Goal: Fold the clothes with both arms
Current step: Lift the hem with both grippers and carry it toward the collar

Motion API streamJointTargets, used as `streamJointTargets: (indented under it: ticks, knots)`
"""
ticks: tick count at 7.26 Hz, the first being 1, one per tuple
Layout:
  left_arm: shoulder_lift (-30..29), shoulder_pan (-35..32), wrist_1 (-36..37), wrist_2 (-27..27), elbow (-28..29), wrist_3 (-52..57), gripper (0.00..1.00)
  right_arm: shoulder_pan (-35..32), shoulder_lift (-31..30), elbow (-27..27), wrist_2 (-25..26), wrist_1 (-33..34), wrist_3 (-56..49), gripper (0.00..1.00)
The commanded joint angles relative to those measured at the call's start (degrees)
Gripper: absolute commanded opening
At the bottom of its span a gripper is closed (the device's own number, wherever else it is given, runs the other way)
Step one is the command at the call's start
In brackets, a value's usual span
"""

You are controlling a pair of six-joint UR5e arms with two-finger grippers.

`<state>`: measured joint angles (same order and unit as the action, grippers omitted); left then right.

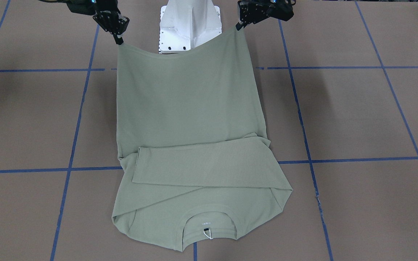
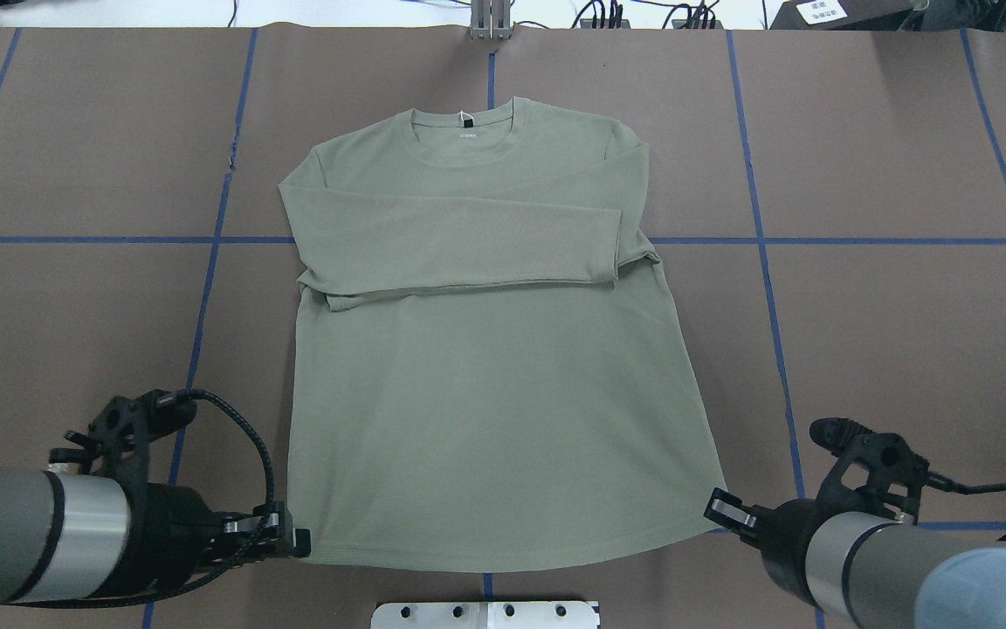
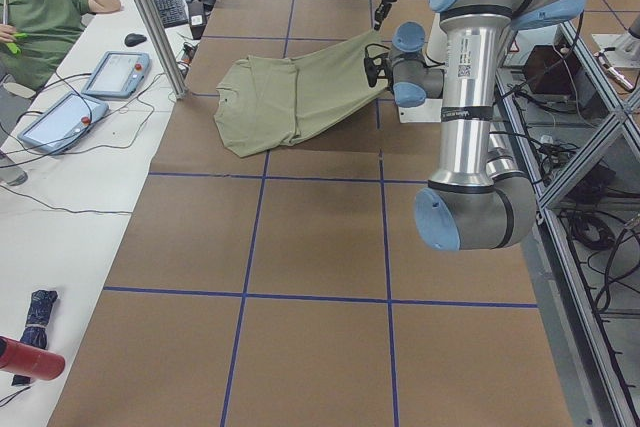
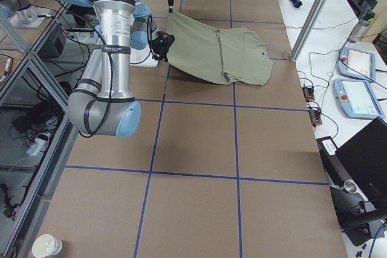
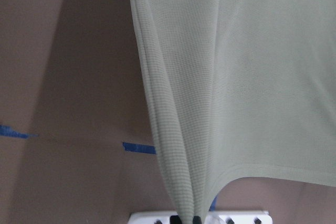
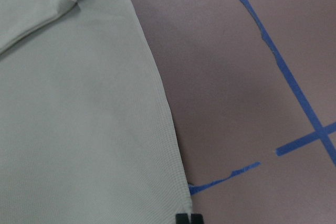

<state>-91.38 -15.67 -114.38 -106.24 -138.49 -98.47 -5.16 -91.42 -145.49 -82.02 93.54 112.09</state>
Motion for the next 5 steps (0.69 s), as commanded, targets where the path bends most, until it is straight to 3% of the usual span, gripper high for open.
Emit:
streamJointTargets:
  ticks: [1,2,3,5]
  knots:
    - [-3.4,-9.2,8.1,-9.0,-5.0,7.8,0.0,-7.3,2.1,-5.3,-9.3,6.2,-7.7,0.0]
    - [-7.2,-11.3,9.4,-8.1,1.2,14.2,0.0,-9.6,3.7,-3.9,-9.6,6.6,-14.1,0.0]
    - [-13.3,-16.5,9.4,-8.1,10.1,19.6,0.0,-15.0,10.0,1.9,-11.1,6.7,-19.7,0.0]
    - [-19.3,-26.0,9.5,-8.5,20.8,30.7,0.0,-26.7,22.5,18.0,-17.5,6.7,-26.5,0.0]
